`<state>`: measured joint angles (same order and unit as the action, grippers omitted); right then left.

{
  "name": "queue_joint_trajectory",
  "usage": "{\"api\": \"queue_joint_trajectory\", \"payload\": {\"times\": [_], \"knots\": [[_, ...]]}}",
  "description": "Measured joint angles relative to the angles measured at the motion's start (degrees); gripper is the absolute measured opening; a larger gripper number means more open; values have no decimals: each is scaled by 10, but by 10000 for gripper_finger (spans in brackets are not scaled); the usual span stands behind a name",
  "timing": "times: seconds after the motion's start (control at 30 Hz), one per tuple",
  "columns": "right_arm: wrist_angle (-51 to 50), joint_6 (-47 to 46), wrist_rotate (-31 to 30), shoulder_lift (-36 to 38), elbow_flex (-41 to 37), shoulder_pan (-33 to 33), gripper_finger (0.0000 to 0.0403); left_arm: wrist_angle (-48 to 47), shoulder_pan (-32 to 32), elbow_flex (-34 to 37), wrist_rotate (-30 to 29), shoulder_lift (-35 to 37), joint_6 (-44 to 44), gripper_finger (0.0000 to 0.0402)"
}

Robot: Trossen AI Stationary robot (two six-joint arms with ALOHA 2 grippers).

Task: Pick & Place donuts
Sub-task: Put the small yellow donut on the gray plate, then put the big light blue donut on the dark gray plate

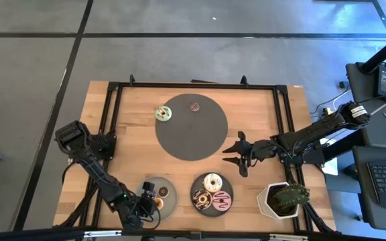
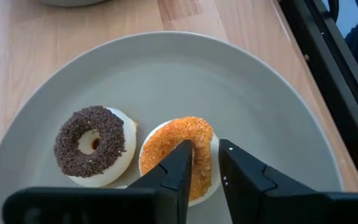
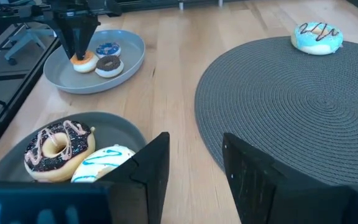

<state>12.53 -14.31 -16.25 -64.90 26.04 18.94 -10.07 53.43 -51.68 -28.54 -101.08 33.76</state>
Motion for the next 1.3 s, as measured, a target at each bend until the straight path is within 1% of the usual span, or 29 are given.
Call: {"api": "queue_joint_trajectory", "payload": {"times": [0.4,0.53,0.6,0.7,0.8,0.9,1.0,1.07,1.13,1.3], "knots": [[-1,-2,0,0,0,0,149,-3,0,-2,4,3,0,117],[-1,-2,0,0,0,0,149,-8,0,-14,30,22,-12,123],[-1,-2,0,0,0,0,149,-10,0,-18,29,40,-24,125],[-1,-2,0,0,0,0,149,-22,-4,-19,-2,76,-12,125],[0,-2,0,0,0,0,149,-70,-25,-19,-38,119,58,123],[0,-2,0,0,0,0,149,-143,-64,-19,-35,163,136,120],[1,-2,0,0,0,0,149,-223,-118,-19,-37,198,161,118],[1,-2,0,0,0,0,149,-261,-162,-19,-48,216,145,118],[1,-2,0,0,0,0,149,-281,-216,-19,-49,232,111,118],[1,10,0,0,0,0,149,-281,-383,-19,-17,256,14,116]]}}
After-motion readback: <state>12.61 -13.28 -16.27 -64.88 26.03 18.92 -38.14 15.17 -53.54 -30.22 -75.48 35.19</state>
